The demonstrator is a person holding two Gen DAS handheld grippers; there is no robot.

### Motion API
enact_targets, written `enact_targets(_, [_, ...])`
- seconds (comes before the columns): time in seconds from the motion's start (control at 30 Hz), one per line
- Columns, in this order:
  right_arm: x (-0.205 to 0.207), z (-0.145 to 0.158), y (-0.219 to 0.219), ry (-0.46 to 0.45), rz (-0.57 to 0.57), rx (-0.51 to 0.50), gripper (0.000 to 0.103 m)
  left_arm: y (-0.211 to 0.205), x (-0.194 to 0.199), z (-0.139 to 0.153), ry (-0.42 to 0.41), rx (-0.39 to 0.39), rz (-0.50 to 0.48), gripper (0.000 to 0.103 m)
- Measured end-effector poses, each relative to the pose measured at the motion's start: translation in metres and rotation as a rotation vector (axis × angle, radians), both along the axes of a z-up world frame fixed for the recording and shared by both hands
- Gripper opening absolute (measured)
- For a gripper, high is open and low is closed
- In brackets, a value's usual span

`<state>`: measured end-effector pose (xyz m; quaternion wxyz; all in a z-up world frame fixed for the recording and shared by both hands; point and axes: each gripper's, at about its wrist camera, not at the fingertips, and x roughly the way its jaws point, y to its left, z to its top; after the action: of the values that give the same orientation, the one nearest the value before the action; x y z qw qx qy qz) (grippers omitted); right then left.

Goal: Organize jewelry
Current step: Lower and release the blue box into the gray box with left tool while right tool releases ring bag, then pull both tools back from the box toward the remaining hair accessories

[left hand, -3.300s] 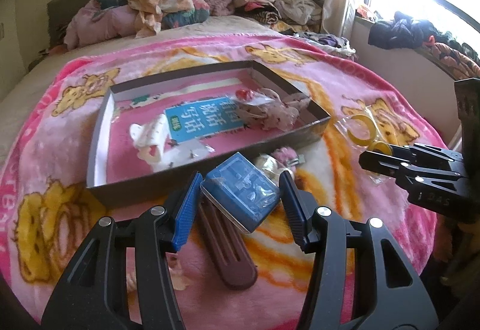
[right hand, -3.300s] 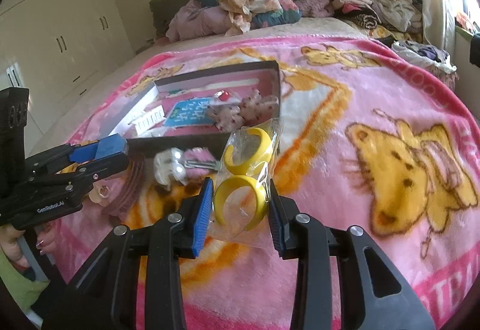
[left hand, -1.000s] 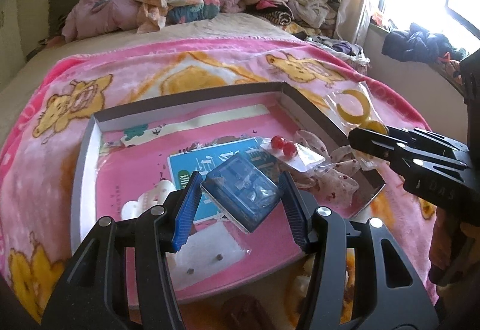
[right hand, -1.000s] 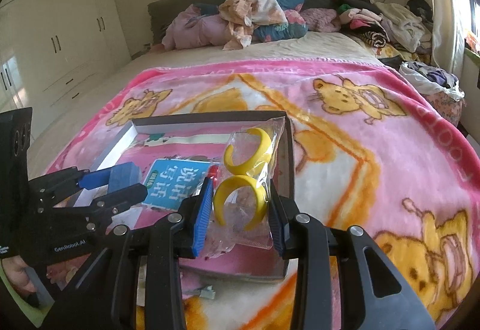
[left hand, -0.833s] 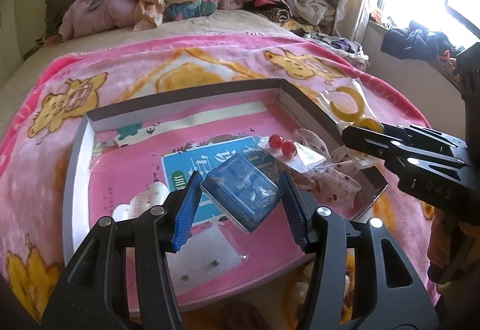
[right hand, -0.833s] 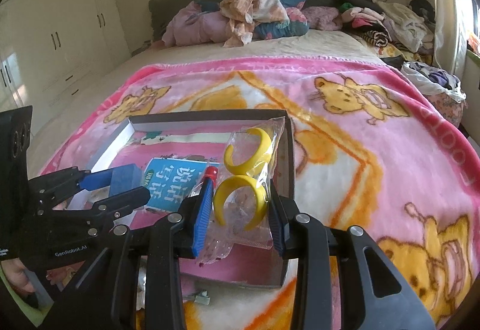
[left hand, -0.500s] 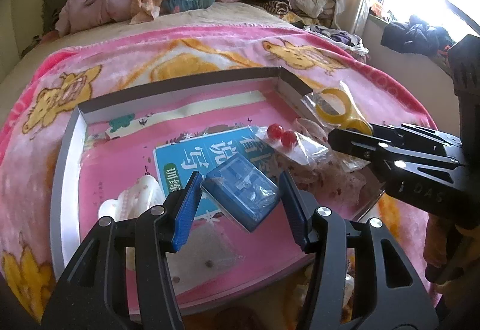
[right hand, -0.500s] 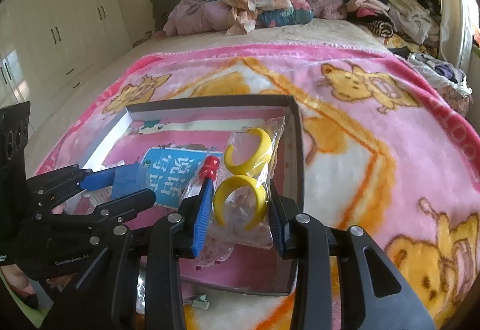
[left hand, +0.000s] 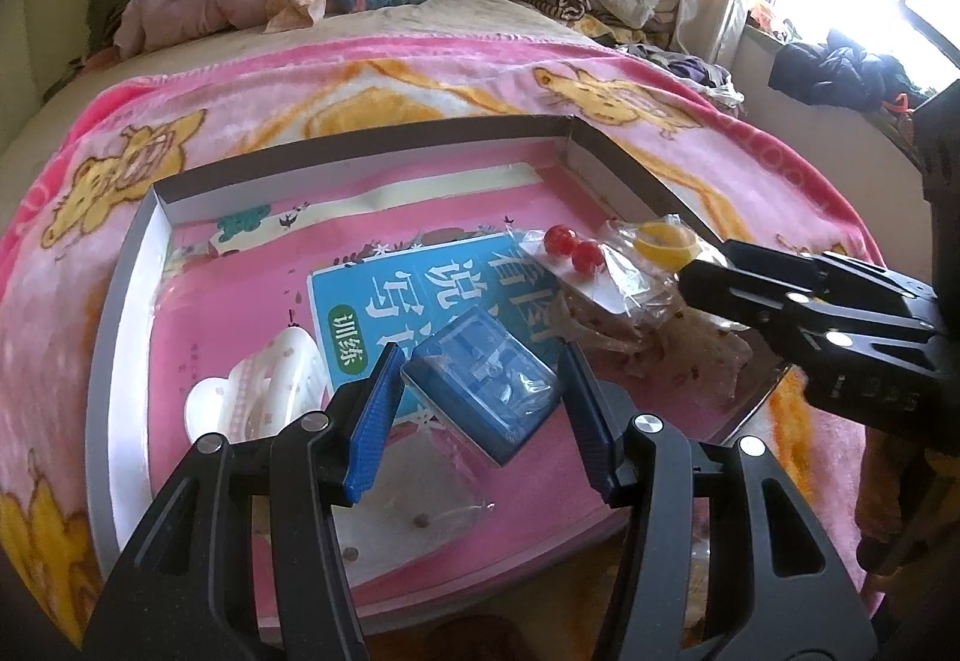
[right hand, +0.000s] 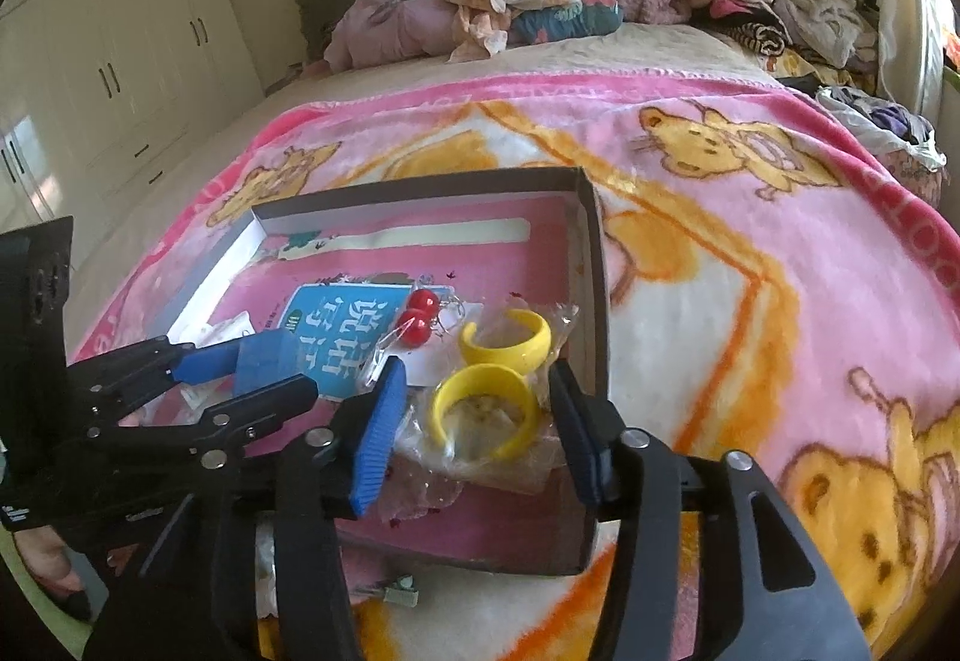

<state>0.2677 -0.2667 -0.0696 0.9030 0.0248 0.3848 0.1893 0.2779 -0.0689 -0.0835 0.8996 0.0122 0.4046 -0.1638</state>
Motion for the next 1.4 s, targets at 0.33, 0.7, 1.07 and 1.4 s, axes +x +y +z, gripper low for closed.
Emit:
enact_targets(0.33, [-0.022,0.014,-0.010,-0.065,-0.035,-0.031,0.079,0.004,-0.006,0.003,-0.017,0.011,0.029,0.058])
enact_targets(0.7, [-0.047,0.029,-0.026,-0.107,-0.071,0.011,0.091,0.011,-0.024,0.019,-0.065,0.012,0.069,0.089])
enact_targets(1.07, [-0.075,0.047,-0.031,-0.155,-0.076,0.024,0.094,0.023,-0.051,0.048,-0.131,-0.018,0.114,0.091])
enact_targets(1.4, [-0.104,0.055,-0.021,-0.181,-0.047,0.013,0.094,0.035,-0.077,0.059,-0.156,-0.028,0.139,0.091])
